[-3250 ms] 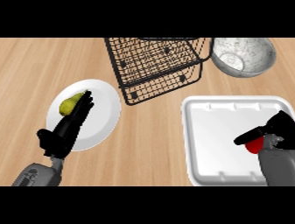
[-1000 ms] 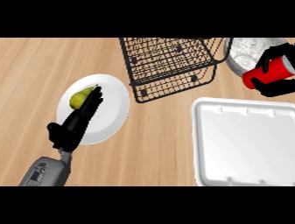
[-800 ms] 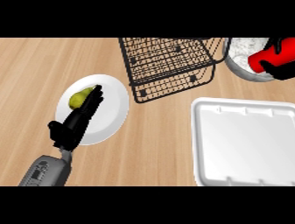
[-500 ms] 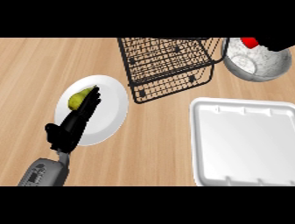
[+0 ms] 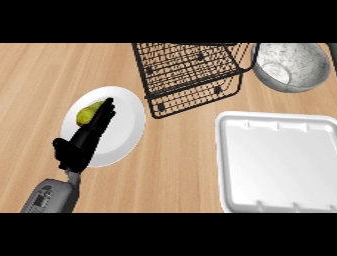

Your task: Pick the can from the tray and place it in the tiered basket

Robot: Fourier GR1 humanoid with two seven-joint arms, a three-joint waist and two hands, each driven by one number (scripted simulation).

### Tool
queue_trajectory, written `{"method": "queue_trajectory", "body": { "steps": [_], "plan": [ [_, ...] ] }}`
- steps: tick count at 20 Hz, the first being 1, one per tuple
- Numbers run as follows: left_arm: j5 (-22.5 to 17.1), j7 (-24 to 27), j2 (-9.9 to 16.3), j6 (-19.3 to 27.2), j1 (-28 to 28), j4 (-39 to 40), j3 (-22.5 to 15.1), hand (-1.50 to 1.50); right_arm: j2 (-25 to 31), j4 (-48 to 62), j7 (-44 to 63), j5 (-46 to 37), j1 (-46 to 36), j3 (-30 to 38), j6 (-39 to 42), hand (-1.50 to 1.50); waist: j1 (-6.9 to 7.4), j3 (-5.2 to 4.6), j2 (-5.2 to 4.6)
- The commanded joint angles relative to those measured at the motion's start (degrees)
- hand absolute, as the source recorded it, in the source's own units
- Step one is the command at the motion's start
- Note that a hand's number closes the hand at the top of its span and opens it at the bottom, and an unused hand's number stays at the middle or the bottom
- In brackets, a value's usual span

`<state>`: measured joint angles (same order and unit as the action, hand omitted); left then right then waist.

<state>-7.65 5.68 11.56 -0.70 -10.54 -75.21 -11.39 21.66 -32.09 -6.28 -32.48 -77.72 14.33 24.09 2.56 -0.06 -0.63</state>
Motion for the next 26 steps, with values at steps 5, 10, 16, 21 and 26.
{"method": "queue_trajectory", "body": {
  "steps": [5, 10, 16, 21, 26],
  "plan": [
    [1.18, 1.83, -0.93, -0.34, 1.97, -0.40, -0.68, 0.00, -6.76, 10.34, 2.92, -3.13, -9.16, -1.95, -4.97, 1.50, 0.76, 0.00, -0.38],
    [-0.19, -1.39, 0.42, -1.94, -1.56, -0.56, 1.23, 0.00, -11.15, 14.58, 0.26, -4.23, -8.49, -2.50, -9.17, 1.50, 1.18, 0.00, -0.77],
    [1.11, -0.88, -1.45, -0.35, -1.36, -0.12, 0.94, 0.00, -14.09, 17.47, -1.25, -3.94, -9.45, -1.81, -11.19, 1.50, 0.56, 0.01, -0.54],
    [1.08, -0.39, -0.98, -1.65, 0.15, 0.09, 0.94, 0.00, -16.98, 19.93, -0.09, -1.57, -10.06, 0.42, -9.63, 1.50, 0.64, 0.01, -0.46],
    [0.91, -2.32, -1.25, -1.66, -1.23, -0.47, 1.04, 0.00, -16.30, 23.75, 8.99, 3.94, -13.54, 6.21, -5.21, 1.50, 0.83, 0.00, -0.48]
  ]
}}
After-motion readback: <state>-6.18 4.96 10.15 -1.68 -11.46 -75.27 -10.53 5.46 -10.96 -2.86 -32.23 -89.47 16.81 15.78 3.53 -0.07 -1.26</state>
